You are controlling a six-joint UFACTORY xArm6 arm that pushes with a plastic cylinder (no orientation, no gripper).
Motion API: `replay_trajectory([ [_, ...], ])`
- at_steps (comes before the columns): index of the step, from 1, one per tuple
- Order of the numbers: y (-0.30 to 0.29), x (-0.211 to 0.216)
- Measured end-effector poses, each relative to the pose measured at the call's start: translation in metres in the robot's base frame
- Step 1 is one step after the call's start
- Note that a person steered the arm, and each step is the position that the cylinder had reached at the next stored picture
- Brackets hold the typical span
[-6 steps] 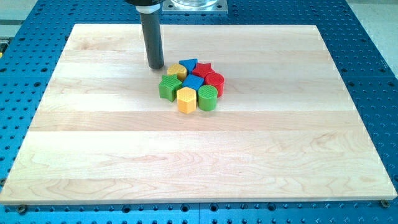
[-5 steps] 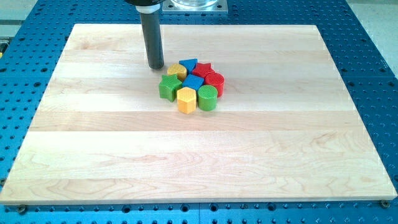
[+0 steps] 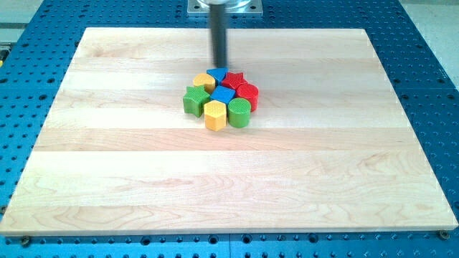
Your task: Separate the yellow heart from the group of blocks
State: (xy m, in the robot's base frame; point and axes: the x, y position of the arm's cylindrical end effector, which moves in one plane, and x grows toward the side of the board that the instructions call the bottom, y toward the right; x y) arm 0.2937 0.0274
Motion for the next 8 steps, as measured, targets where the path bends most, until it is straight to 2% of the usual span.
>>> replay_trajectory([
  [1,0.071,0.041],
  [2,0.058,0.095],
  [5,0.049,0.099],
  [6,-0.021,0.094],
  [8,-0.063,0.046],
])
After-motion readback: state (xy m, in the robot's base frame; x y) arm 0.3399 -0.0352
